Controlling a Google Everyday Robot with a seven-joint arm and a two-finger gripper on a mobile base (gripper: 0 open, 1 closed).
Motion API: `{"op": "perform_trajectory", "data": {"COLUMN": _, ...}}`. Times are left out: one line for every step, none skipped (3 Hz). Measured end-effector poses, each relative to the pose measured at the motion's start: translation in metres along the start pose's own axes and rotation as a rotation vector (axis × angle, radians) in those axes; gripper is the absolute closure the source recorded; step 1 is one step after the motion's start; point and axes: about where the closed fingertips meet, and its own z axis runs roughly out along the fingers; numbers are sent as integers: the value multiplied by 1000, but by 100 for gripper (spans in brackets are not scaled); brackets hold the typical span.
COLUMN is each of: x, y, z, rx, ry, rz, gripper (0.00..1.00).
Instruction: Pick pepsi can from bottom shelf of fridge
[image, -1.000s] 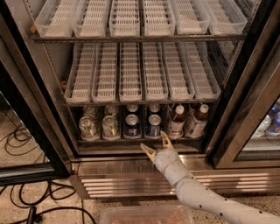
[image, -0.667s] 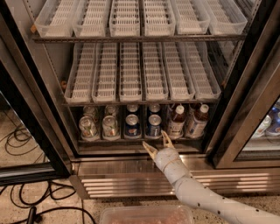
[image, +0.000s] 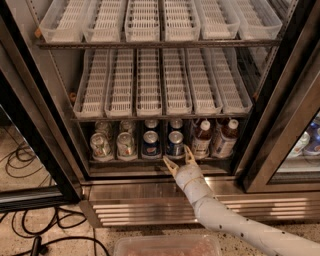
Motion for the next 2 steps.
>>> {"op": "perform_trajectory", "data": {"x": 1, "y": -5, "z": 7, "rx": 23, "ry": -5, "rz": 1, "gripper": 45}}
{"op": "perform_trajectory", "data": {"x": -1, "y": -10, "z": 13, "rx": 41, "ry": -10, "rz": 0, "gripper": 44}}
